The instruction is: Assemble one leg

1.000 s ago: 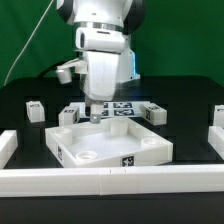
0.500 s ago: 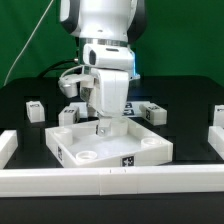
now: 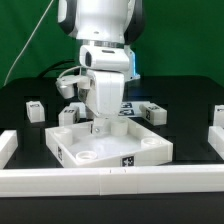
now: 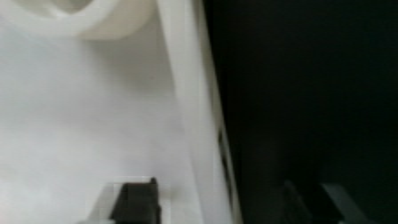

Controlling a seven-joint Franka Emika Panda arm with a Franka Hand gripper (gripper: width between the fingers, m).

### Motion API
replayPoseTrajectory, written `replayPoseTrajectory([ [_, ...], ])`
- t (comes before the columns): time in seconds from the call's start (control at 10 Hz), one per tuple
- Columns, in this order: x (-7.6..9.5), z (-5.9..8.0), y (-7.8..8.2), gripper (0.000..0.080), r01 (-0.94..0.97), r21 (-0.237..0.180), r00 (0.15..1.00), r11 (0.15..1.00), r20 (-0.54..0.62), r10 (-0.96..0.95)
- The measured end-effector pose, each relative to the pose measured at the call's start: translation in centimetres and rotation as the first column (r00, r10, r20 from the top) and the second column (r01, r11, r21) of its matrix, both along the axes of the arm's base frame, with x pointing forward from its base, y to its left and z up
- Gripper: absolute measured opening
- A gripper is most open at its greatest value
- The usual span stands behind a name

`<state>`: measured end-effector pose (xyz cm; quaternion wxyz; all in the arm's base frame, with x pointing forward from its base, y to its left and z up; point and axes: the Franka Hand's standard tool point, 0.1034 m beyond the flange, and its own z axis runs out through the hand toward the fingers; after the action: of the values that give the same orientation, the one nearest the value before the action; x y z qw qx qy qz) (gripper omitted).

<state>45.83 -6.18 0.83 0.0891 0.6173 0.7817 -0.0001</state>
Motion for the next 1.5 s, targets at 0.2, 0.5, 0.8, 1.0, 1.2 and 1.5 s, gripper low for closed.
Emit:
replayPoseTrajectory([
  [0.2, 0.0, 0.0, 0.0, 0.0118, -0.001, 0.0, 1.0, 1.0, 0.0, 0.001],
  [0.5, 0.0, 0.0, 0.0, 0.0061, 0.002, 0.0, 1.0, 1.0, -0.001, -0.002],
  [0.8, 0.0, 0.0, 0.0, 0.006, 0.002, 0.0, 1.0, 1.0, 0.0, -0.002],
  [1.0, 0.0, 0.0, 0.0, 0.006, 0.002, 0.0, 1.0, 1.0, 0.0, -0.002],
  [1.2, 0.0, 0.4, 1.7, 0.006, 0.134, 0.008, 0.991, 0.991, -0.004, -0.134],
  [1.5, 1.0, 0.0, 5.8, 0.0061, 0.183, -0.03, 0.983, 0.983, -0.024, -0.184],
])
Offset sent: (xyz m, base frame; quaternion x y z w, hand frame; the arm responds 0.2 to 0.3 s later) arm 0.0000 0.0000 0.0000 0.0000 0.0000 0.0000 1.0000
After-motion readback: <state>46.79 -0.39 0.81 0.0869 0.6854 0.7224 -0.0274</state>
